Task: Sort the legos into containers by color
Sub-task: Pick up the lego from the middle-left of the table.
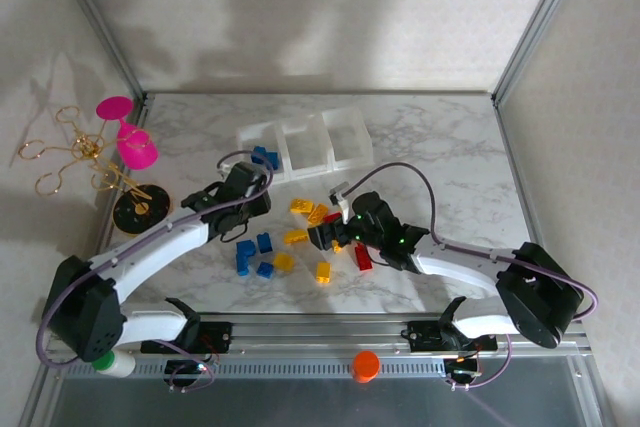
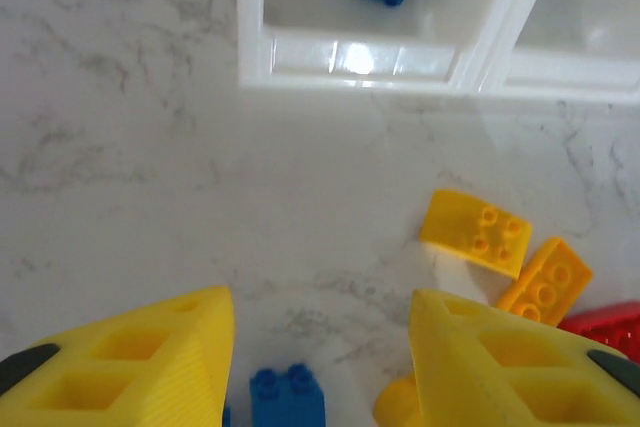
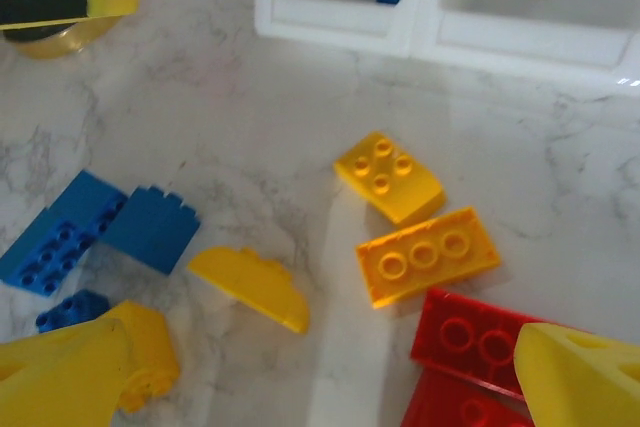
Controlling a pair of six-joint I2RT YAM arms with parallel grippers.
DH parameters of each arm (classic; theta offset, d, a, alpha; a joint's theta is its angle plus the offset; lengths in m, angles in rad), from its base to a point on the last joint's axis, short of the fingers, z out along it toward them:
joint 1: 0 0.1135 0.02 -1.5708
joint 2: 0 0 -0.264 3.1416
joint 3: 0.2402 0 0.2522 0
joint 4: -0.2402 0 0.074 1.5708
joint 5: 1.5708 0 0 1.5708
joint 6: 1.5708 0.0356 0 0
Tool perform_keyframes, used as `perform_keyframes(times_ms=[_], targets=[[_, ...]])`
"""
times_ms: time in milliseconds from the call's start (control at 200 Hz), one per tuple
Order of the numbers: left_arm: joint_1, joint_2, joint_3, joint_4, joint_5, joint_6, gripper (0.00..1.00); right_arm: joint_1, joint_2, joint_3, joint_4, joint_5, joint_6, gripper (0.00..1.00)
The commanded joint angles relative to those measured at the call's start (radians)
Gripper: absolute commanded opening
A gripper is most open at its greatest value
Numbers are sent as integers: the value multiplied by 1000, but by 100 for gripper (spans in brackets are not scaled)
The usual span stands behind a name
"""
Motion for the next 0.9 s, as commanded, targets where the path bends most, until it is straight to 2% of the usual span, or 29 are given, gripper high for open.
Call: perform_keyframes(times_ms=[0, 320, 801, 896], targets=[[-44, -46, -59, -58, -2, -84, 50, 34, -10, -37, 19, -32, -17, 99], [-156, -24, -109, -69, -6, -160, 51, 68, 25, -99, 131, -23, -35, 99], [-181, 152, -86, -6, 0, -130, 51, 77, 9, -125, 170, 42, -45, 99], [-180, 182, -73, -14, -29, -126, 51, 77, 9, -125, 169, 49, -43, 99]])
